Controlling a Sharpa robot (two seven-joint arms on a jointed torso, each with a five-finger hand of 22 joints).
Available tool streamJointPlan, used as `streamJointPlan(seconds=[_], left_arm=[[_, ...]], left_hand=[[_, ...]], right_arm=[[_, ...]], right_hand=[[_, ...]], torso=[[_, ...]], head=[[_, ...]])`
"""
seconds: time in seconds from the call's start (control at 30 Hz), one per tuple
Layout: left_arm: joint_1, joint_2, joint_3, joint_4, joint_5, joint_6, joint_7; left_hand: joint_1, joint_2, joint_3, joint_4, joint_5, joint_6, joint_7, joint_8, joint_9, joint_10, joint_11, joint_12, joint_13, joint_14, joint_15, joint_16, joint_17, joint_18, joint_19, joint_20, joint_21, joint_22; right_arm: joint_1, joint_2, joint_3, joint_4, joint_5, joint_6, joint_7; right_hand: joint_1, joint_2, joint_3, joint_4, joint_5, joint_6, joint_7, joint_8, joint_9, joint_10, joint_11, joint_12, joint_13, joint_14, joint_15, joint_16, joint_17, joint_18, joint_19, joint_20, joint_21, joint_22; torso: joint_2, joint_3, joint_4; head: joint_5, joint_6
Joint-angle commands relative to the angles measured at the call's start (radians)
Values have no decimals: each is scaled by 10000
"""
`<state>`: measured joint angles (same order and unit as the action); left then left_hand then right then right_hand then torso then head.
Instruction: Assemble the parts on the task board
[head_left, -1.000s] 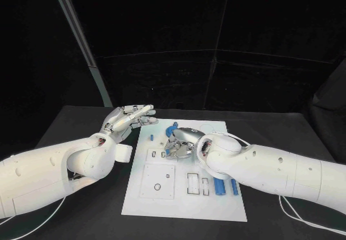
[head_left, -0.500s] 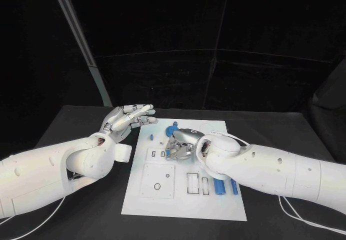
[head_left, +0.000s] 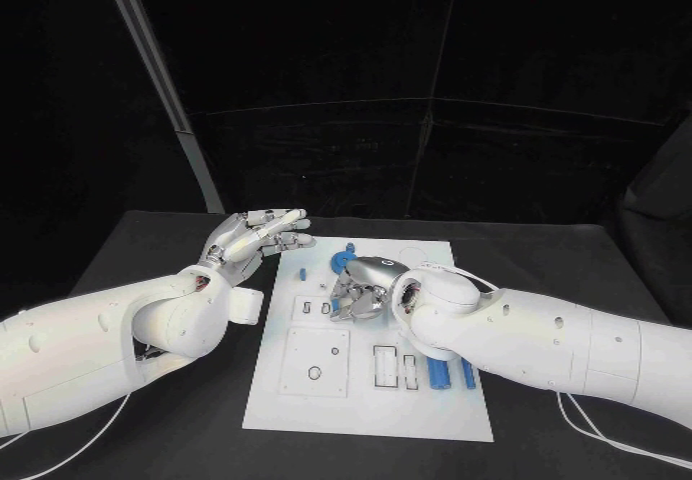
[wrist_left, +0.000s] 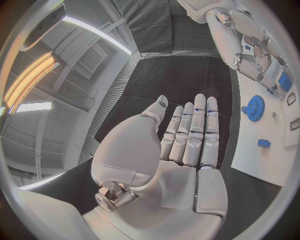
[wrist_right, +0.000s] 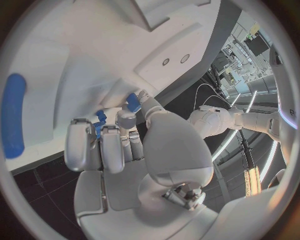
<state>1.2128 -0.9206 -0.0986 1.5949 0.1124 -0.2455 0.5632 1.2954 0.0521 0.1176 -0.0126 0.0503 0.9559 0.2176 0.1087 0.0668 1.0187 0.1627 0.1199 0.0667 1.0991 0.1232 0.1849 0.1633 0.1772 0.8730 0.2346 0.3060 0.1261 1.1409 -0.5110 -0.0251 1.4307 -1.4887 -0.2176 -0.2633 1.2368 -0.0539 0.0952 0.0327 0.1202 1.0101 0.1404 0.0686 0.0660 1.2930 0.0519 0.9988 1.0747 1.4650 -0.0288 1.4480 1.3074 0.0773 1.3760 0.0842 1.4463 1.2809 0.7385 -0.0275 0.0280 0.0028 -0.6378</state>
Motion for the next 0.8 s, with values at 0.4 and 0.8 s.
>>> streamJointPlan(seconds=[0.4, 0.8], left_arm=[[15, 0, 9, -13, -17, 174, -80], [114, -124, 11, -174, -2084, 418, -2121]], left_hand=[[-27, 32, 36, -154, 3, 148, -79, -127, -7, 170, -55, -155, -9, 848, -236, 292, 289, 76, 650, -187, 291, 79], [-546, -178, -36, -88, 78, 846, -646, -57, 47, 2353, -895, 657, 499, 3997, -1279, 6551, 5529, 47, 3272, -1273, 2855, 1393]], right_arm=[[-45, -255, -21, 445, 60, -2272, 531], [622, -2011, 5, 1579, 4145, -2079, 3693]], right_hand=[[-373, -133, -1420, 847, -373, -620, 142, -28, 4, -167, 156, -91, -123, 595, 210, -160, 405, -116, -27, 187, -64, -77], [1163, 555, -1447, 435, -354, -234, 8, 120, 43, -913, 12, -1700, -1518, 124, 84, -1488, -1321, 215, -1104, 82, -929, -1670]], torso=[[-10, 15, -23], [-109, 26, -31]], head=[[23, 12], [1, 46]])
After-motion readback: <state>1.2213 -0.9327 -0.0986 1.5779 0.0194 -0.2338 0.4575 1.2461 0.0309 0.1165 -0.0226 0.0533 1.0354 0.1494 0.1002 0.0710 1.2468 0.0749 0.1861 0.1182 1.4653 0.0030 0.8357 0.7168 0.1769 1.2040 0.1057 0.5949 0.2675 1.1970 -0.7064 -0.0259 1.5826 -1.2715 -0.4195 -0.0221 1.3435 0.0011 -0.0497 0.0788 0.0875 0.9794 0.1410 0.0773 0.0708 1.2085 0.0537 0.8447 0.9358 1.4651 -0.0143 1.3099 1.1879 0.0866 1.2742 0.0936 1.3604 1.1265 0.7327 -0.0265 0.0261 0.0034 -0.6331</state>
